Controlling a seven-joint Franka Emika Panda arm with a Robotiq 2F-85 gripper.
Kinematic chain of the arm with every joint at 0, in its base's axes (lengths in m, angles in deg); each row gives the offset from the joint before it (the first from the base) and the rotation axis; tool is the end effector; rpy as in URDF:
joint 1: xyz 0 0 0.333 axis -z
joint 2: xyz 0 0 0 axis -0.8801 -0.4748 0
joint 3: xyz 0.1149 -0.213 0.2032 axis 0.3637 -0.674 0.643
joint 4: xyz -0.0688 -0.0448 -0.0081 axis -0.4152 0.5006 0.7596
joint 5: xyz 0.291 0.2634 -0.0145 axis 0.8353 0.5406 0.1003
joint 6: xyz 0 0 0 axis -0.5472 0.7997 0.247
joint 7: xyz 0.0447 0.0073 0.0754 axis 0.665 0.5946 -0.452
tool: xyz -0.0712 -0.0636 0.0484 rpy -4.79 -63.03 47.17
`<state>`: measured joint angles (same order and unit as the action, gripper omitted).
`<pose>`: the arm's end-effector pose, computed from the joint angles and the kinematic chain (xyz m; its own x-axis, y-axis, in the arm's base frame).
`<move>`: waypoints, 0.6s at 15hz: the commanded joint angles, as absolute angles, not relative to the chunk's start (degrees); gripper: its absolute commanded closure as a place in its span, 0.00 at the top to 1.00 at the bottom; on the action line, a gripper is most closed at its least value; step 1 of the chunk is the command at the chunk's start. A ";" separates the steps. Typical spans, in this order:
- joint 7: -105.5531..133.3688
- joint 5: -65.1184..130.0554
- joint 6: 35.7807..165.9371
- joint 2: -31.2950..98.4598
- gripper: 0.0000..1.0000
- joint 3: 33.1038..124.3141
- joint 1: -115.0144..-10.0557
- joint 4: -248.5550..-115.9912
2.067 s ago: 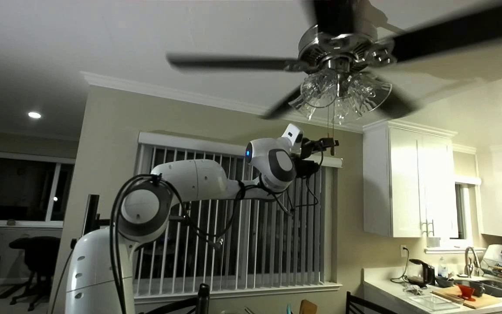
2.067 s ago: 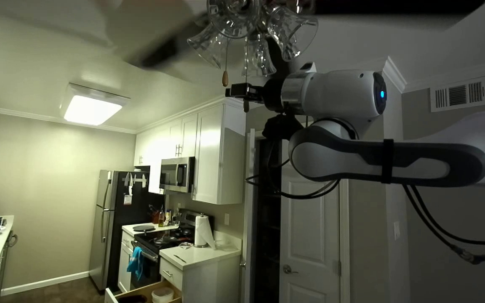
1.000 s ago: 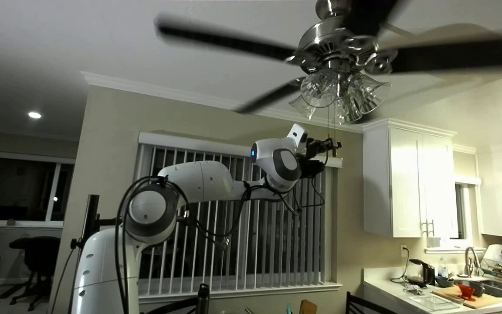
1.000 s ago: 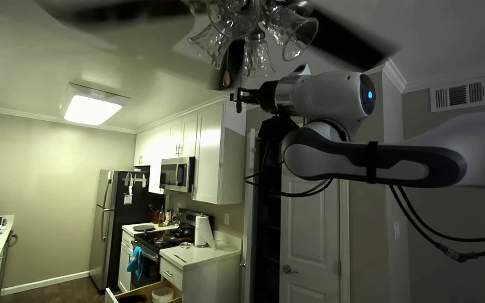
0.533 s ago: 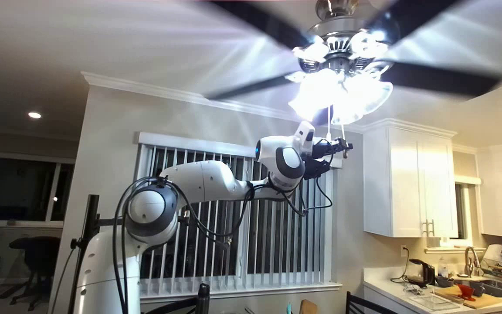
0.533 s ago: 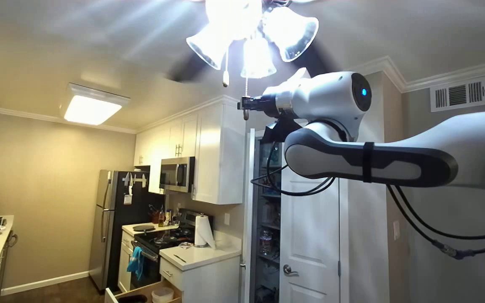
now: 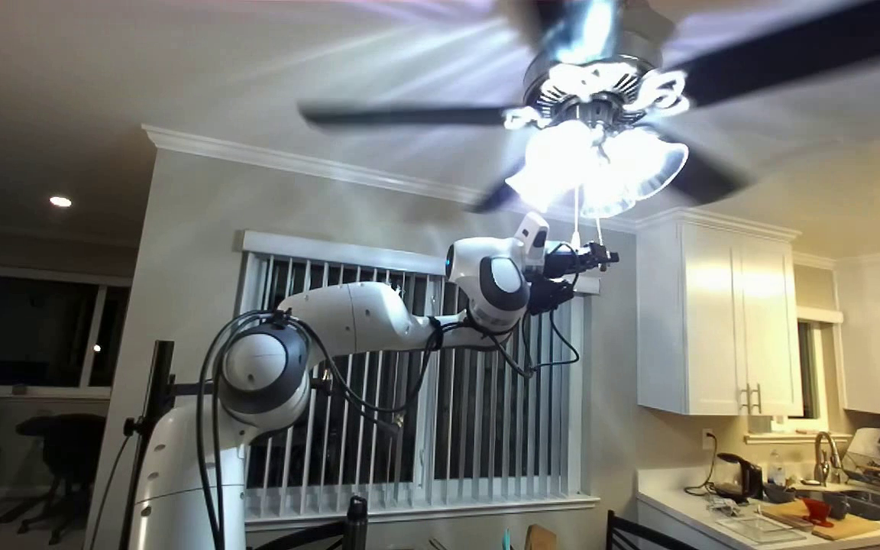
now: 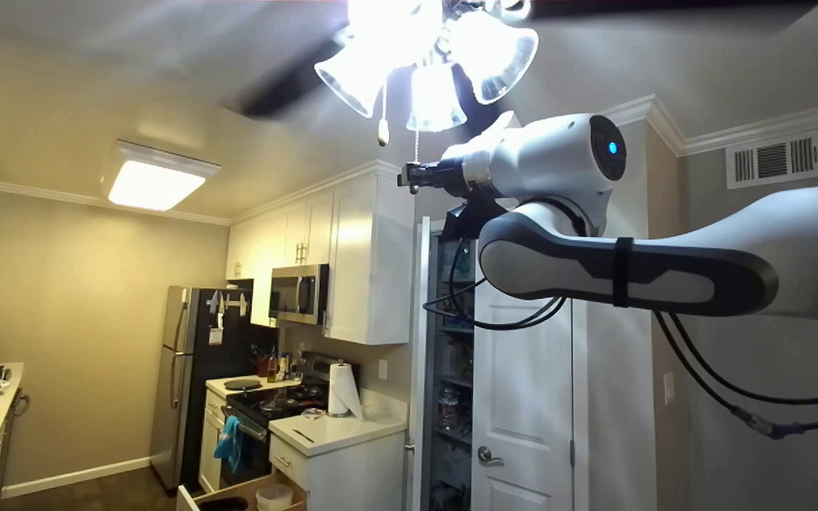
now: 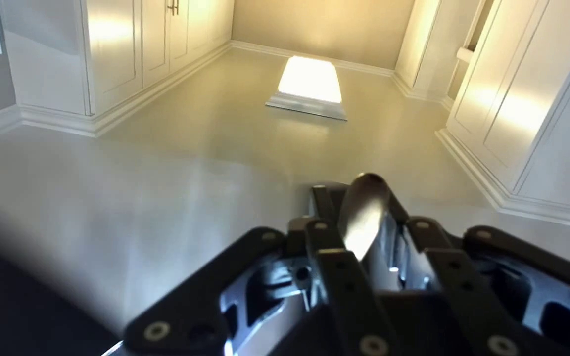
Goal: Turn on the lights on the chandelier.
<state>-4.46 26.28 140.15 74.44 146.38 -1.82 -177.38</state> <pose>0.4593 0.2468 0.8840 -0.1387 0.1298 0.9818 0.0453 -0.9895 0.1372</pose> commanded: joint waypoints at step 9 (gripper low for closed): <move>-2.66 26.12 135.73 76.06 1.00 145.89 -2.10 -181.20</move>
<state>-3.84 26.07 136.56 75.20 146.80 -1.81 -180.03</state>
